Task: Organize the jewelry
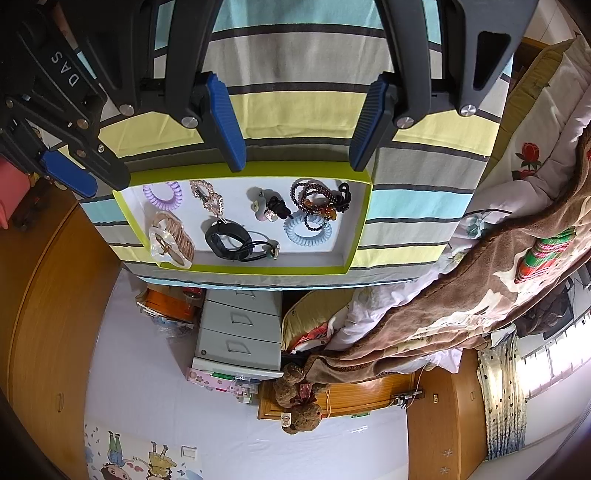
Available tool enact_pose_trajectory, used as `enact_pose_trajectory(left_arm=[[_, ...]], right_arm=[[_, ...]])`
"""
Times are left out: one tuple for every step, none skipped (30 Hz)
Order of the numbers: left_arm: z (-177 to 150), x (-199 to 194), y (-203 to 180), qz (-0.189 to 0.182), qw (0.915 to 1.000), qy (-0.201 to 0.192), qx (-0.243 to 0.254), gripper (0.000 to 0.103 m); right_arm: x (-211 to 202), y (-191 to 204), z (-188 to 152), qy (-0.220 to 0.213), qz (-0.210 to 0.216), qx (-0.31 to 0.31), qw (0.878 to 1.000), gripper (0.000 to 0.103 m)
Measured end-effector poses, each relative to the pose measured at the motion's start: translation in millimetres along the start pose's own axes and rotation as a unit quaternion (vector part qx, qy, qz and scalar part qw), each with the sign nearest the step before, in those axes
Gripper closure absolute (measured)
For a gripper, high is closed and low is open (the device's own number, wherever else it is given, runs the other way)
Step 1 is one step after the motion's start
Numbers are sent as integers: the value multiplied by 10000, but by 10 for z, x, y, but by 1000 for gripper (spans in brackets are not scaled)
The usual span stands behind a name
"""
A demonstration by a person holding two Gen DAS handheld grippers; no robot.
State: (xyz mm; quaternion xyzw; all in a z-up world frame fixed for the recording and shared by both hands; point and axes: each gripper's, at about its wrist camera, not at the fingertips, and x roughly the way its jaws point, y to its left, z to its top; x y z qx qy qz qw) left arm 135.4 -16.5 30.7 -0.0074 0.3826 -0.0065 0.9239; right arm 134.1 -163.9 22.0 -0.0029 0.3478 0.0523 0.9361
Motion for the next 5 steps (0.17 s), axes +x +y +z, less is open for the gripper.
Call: enact_pose_trajectory(left_arm=[[3, 0, -3, -3, 10000, 2, -2, 43], [4, 1, -3, -7, 10000, 1, -2, 43], [4, 3, -2, -2, 10000, 0, -3, 43], [3, 1, -3, 4, 10000, 2, -1, 43], [4, 4, -2, 6, 10000, 5, 3, 43]], right_arm=[[-2, 0, -1, 0, -2, 1, 10000, 61], [-1, -1, 1, -1, 5, 2, 10000, 61], [-1, 0, 1, 0, 4, 0, 10000, 61], [-2, 0, 0, -2, -2, -1, 10000, 61], [-1, -1, 1, -1, 1, 2, 10000, 61]])
